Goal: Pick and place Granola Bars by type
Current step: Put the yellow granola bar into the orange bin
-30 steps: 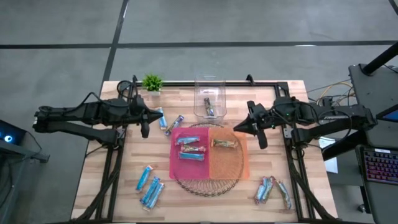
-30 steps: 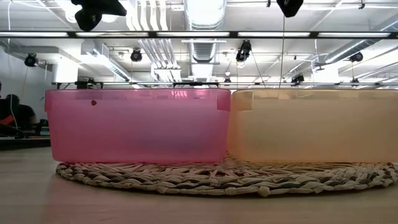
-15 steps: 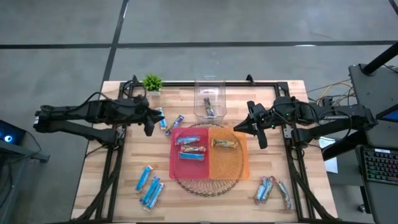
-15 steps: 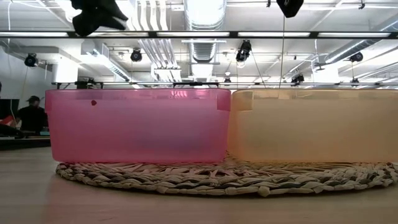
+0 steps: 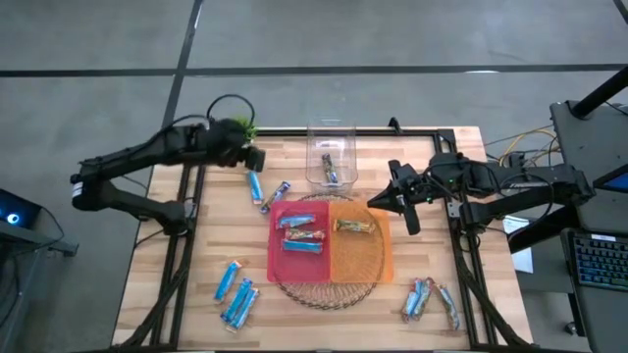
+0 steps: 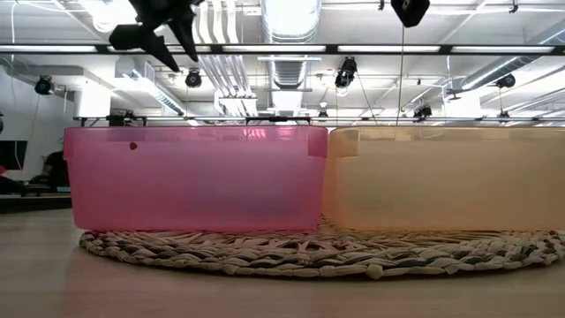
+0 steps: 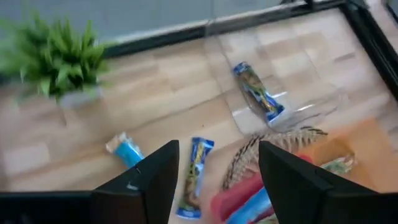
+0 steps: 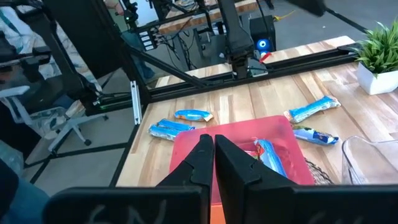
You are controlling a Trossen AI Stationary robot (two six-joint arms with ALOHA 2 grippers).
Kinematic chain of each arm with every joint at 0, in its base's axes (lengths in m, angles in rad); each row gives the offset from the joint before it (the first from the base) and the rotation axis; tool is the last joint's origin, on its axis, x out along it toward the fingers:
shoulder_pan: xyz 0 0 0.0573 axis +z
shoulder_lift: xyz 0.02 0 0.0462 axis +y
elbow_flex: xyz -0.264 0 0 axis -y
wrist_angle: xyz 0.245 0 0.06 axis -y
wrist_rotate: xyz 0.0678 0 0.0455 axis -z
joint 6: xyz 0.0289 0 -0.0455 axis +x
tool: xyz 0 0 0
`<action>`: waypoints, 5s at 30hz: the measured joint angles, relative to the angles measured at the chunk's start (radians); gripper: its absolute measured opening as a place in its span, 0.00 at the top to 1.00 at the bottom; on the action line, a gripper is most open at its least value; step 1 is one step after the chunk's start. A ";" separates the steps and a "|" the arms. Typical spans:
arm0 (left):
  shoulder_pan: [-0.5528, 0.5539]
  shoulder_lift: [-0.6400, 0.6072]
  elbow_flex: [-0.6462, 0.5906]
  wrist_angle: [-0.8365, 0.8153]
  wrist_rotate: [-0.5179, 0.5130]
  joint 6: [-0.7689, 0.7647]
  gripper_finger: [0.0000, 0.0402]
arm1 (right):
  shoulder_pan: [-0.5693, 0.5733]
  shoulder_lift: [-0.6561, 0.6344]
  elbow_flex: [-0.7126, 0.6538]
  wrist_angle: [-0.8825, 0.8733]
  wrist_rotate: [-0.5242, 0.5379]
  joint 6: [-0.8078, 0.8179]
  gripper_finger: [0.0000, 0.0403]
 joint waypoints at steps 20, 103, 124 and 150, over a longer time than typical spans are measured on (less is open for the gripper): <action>0.066 0.384 0.105 -0.326 0.065 -0.266 0.50 | 0.000 0.011 0.000 -0.056 0.000 0.011 0.98; 0.315 0.492 -0.401 0.297 0.276 -0.299 0.86 | 0.000 0.011 -0.001 -0.157 0.001 -0.001 0.98; 0.253 0.407 -0.090 0.143 0.264 -0.106 0.87 | 0.000 0.011 -0.001 -0.156 0.001 -0.004 0.98; -0.207 0.407 0.154 0.412 0.222 -0.025 0.87 | 0.000 0.011 -0.001 -0.157 0.001 -0.004 0.98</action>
